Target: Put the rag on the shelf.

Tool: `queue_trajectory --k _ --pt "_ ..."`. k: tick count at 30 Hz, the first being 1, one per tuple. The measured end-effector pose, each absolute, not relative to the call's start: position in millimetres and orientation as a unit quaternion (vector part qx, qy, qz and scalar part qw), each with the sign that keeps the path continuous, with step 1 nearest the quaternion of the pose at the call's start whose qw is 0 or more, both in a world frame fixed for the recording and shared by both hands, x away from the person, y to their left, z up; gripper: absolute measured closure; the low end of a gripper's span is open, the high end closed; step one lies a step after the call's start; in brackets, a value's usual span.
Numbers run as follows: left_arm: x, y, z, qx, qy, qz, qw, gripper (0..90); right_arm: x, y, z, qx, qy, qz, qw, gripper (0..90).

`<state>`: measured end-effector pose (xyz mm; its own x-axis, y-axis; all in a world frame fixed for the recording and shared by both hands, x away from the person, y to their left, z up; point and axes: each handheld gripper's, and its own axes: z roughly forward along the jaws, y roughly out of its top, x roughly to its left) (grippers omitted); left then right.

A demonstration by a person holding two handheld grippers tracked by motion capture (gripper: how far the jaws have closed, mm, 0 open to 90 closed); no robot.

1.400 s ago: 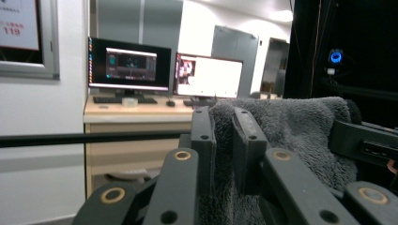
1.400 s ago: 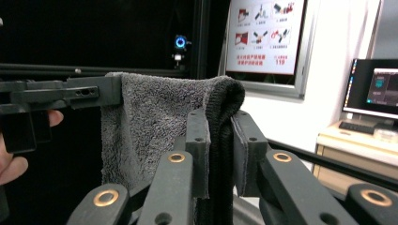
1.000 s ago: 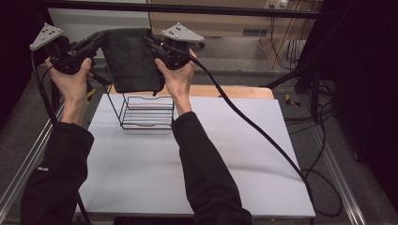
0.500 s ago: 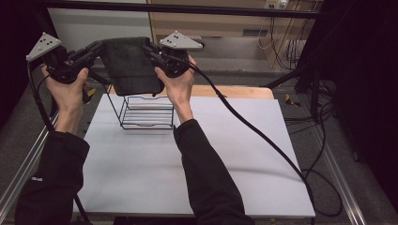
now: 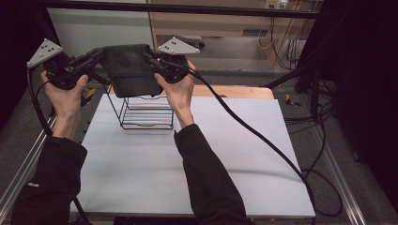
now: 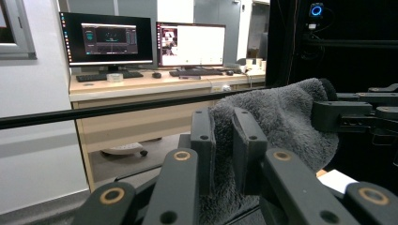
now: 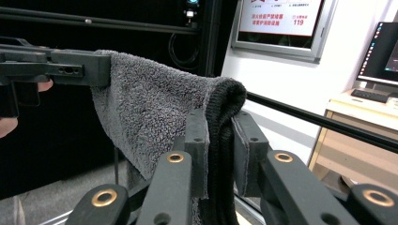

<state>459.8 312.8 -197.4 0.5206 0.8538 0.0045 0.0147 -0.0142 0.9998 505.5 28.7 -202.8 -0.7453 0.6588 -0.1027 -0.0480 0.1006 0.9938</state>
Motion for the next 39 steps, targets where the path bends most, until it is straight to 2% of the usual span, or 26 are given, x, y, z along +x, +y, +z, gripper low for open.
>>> queue_trajectory --k 25,33,39 --pt "441.1 318.9 -217.2 0.651 0.349 0.338 0.583 79.3 489.5 33.6 -212.9 0.192 0.724 0.601 0.281 77.7" --pt "435.6 320.2 -221.7 0.663 0.357 0.327 0.572 78.3 486.8 32.8 -212.9 0.193 0.739 0.588 0.267 75.6" --pt "431.4 319.7 -222.8 0.677 0.356 0.321 0.559 77.5 481.4 30.1 -210.0 0.201 0.751 0.574 0.257 70.0"
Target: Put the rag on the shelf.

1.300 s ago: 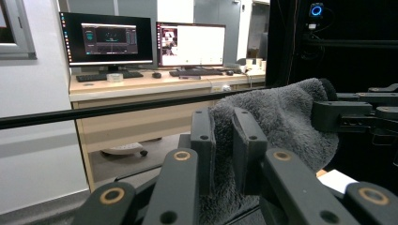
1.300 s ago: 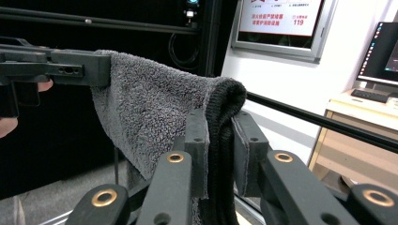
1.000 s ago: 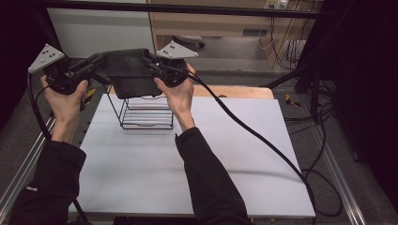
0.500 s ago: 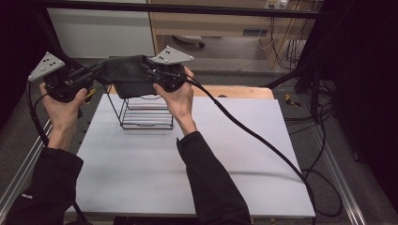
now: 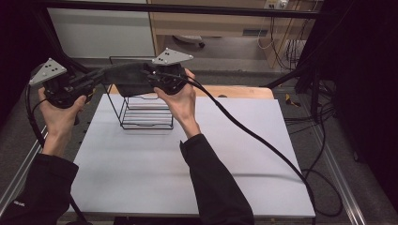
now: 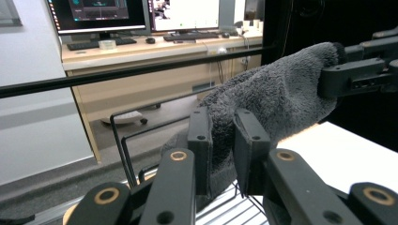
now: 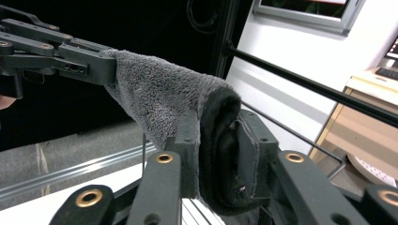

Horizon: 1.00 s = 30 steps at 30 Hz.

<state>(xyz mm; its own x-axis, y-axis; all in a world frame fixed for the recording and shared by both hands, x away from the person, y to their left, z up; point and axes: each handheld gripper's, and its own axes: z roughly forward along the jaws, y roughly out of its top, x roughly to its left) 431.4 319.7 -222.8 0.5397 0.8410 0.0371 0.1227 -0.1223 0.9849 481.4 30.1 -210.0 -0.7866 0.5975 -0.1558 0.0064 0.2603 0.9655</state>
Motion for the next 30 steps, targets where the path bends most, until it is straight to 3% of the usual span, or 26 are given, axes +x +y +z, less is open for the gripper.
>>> queue_trajectory --k 10,15,23,30 --pt "422.1 319.6 -232.2 0.696 0.345 0.318 0.543 75.2 470.8 28.2 -208.3 0.199 0.779 0.54 0.248 65.5" --pt "419.0 318.9 -237.5 0.707 0.342 0.319 0.531 73.1 465.6 27.1 -211.5 0.214 0.789 0.522 0.242 59.2" --pt "416.6 315.3 -242.1 0.718 0.342 0.32 0.515 69.5 459.7 20.6 -217.4 0.231 0.797 0.511 0.226 59.3" --pt "416.6 314.4 -247.7 0.726 0.343 0.315 0.506 69.5 456.6 17.0 -224.4 0.245 0.804 0.506 0.194 64.9"
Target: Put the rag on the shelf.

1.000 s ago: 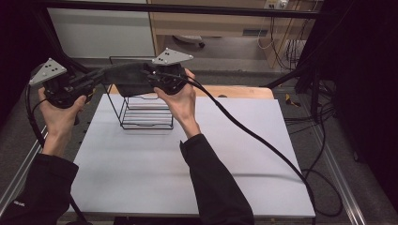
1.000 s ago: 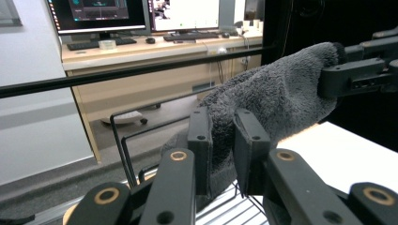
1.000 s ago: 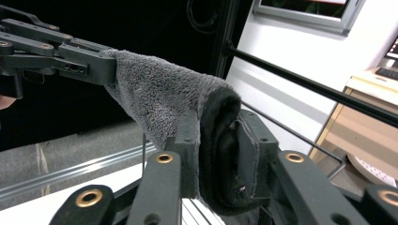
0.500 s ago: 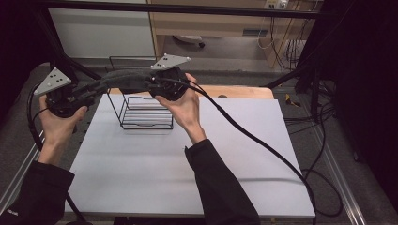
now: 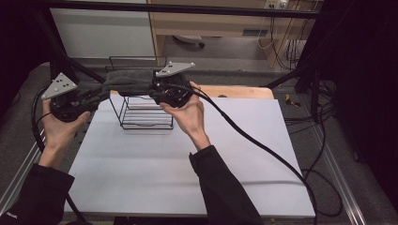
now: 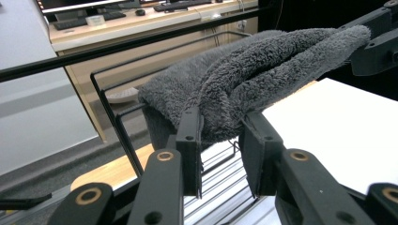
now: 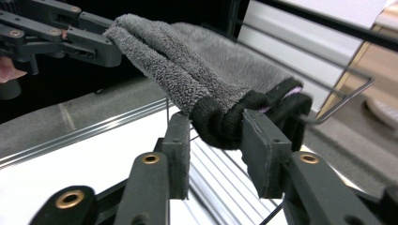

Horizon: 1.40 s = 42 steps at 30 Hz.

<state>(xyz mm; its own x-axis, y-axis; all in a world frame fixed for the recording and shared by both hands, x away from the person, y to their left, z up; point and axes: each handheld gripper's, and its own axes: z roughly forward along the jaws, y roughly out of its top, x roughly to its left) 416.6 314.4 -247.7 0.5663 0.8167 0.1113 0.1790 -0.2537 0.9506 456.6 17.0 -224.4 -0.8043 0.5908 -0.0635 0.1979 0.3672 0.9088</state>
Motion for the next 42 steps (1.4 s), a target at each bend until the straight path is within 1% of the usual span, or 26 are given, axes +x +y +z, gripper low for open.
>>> queue_trajectory --k 9,12,14,19,22,30,34,37,40,42 --pt "417.8 314.6 -260.7 0.737 0.356 0.3 0.489 64.2 456.8 14.3 -240.3 0.26 0.806 0.503 0.174 61.3" --pt "419.4 313.4 -264.7 0.743 0.364 0.293 0.48 60.2 457.7 14.0 -247.8 0.263 0.805 0.503 0.173 58.6" --pt "421.4 312.2 -268.6 0.744 0.375 0.289 0.471 55.8 459.2 13.9 -253.2 0.267 0.803 0.504 0.174 54.9" --pt "427.2 311.4 -280.8 0.75 0.395 0.276 0.452 50.2 464.8 12.2 -270.0 0.275 0.801 0.504 0.169 48.4" --pt "432.3 309.8 -288.7 0.753 0.406 0.265 0.445 45.4 468.9 11.2 -278.2 0.284 0.798 0.505 0.166 42.4" --pt "442.1 306.6 -306.3 0.757 0.424 0.247 0.432 34.4 477.9 10.3 -298.7 0.287 0.795 0.502 0.18 27.2" --pt "442.1 306.0 -310.2 0.759 0.427 0.243 0.427 28.7 476.1 8.2 -301.4 0.283 0.802 0.492 0.186 18.7" --pt "439.9 305.9 -312.3 0.76 0.428 0.237 0.428 24.5 472.8 3.4 -299.8 0.284 0.798 0.501 0.176 16.2" --pt "437.1 305.1 -316.9 0.764 0.428 0.227 0.426 19.1 470.2 -4.7 -298.4 0.286 0.803 0.499 0.155 10.1" --pt "434.9 304.6 -320.7 0.769 0.426 0.223 0.421 15.8 468.3 -9.4 -298.7 0.287 0.81 0.49 0.149 7.0"
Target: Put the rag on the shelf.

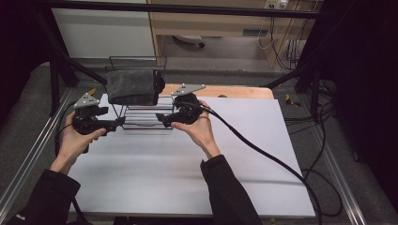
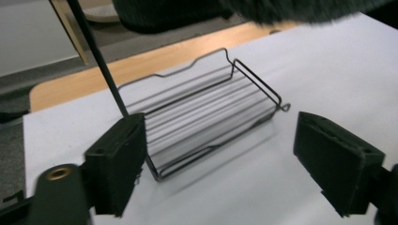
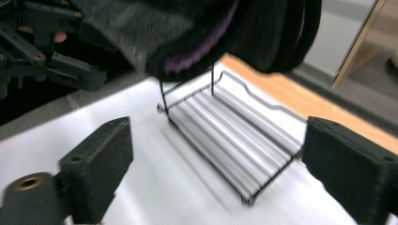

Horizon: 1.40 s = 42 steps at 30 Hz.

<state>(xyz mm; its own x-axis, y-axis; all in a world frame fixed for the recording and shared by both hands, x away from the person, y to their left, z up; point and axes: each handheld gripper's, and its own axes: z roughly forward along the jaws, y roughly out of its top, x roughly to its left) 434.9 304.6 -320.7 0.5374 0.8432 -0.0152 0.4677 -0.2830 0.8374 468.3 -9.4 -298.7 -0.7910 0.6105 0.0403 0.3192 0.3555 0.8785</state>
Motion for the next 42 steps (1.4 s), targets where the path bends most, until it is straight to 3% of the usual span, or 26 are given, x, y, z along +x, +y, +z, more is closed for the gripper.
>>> queue_trajectory --k 6,20,42 --pt "426.6 302.5 -333.0 0.782 0.422 0.216 0.404 7.2 460.4 -36.1 -301.7 0.304 0.814 0.473 0.146 3.2" --pt "398.5 291.5 -363.2 0.786 0.403 0.199 0.425 8.4 434.8 -117.2 -321.0 0.334 0.805 0.471 0.133 0.8" --pt "369.2 284.6 -437.8 0.818 0.371 0.172 0.403 7.8 386.9 -240.0 -425.5 0.383 0.798 0.457 0.089 0.8"
